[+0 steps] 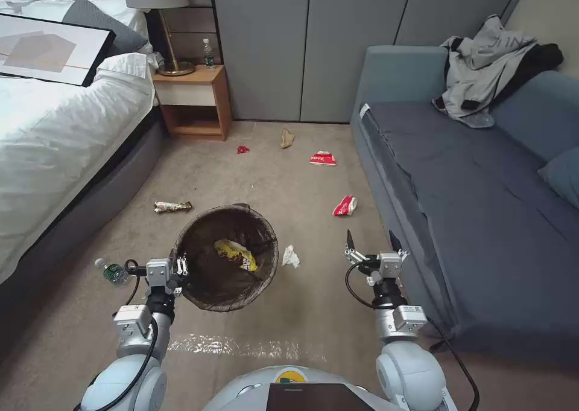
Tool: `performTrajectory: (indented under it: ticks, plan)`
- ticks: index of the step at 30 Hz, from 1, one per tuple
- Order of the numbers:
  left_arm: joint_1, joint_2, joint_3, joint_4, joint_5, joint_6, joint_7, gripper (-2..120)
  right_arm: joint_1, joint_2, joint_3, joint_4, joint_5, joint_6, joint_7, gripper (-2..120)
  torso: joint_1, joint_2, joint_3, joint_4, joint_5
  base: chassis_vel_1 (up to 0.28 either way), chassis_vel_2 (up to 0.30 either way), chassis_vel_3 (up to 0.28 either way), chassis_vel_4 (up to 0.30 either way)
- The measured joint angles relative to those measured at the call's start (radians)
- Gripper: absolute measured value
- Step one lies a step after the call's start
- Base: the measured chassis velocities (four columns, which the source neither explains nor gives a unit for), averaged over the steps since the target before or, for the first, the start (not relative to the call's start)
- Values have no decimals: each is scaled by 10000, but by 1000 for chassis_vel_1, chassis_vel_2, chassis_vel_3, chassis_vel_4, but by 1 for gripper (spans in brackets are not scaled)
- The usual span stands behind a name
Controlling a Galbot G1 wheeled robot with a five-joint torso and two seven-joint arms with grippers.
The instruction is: Pick up the trash bin, then pick up the garbage from the floor and place it into the trash bin.
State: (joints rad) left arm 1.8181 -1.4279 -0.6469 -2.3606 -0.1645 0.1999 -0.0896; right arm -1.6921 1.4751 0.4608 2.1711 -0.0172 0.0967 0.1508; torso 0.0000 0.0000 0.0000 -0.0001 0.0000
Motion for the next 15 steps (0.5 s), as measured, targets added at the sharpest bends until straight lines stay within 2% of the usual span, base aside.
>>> performTrajectory:
  ticks: [10,15]
  plan:
    - [-28,8,-33,36,-19,-12,-4,0,23,-2,21,-13,15,82,47,100,0,0,0,0,0,-117,121,110,-126]
    - [-43,68,-85,36,-56,-13,-7,0,160,-340,1,-34,173,65,19,100,1,0,0,0,0,-35,39,41,-32]
